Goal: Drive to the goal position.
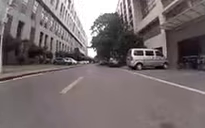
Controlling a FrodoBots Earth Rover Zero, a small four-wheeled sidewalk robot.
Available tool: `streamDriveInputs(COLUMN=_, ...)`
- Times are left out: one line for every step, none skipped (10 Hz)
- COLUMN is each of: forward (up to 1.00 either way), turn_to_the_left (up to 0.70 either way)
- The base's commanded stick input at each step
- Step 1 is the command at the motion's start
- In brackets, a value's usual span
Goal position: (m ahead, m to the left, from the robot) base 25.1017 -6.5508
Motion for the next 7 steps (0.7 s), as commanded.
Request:
streamDriveInputs(forward=0.7, turn_to_the_left=0.0)
streamDriveInputs(forward=0.7, turn_to_the_left=0.0)
streamDriveInputs(forward=0.7, turn_to_the_left=0.0)
streamDriveInputs(forward=0.7, turn_to_the_left=0.0)
streamDriveInputs(forward=0.7, turn_to_the_left=0.0)
streamDriveInputs(forward=0.7, turn_to_the_left=0.0)
streamDriveInputs(forward=0.7, turn_to_the_left=0.0)
